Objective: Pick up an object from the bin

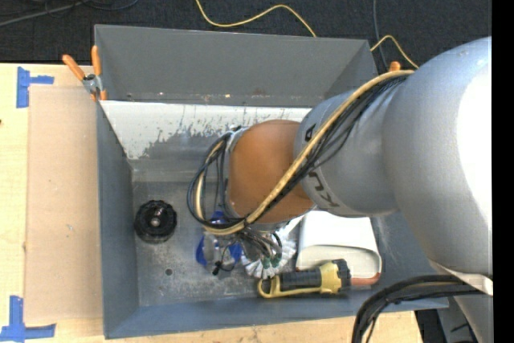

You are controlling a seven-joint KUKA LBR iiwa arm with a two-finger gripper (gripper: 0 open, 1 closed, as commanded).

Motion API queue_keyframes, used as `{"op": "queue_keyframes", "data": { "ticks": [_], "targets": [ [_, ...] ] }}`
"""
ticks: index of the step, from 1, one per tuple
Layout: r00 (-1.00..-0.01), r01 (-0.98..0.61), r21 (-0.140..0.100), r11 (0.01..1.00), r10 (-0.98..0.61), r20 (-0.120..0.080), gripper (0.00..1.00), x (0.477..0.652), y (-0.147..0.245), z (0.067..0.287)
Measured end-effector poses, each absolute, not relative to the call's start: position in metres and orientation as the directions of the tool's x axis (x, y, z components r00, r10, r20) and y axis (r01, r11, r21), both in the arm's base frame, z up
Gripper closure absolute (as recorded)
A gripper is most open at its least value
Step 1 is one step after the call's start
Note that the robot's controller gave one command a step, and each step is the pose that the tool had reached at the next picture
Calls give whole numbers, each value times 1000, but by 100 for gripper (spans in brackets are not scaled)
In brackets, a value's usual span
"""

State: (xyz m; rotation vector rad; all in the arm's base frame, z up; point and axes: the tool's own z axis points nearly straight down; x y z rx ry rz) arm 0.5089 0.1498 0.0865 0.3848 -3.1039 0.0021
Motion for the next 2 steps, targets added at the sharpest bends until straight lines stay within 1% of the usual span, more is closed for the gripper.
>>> {"op": "queue_keyframes", "data": {
  "ticks": [1, 2],
  "targets": [
    [-922, -387, 2, 922, -387, 24, 100, 501, 168, 120],
    [-968, -251, 1, 968, -251, 16, 0, 512, 77, 96]
  ]
}}
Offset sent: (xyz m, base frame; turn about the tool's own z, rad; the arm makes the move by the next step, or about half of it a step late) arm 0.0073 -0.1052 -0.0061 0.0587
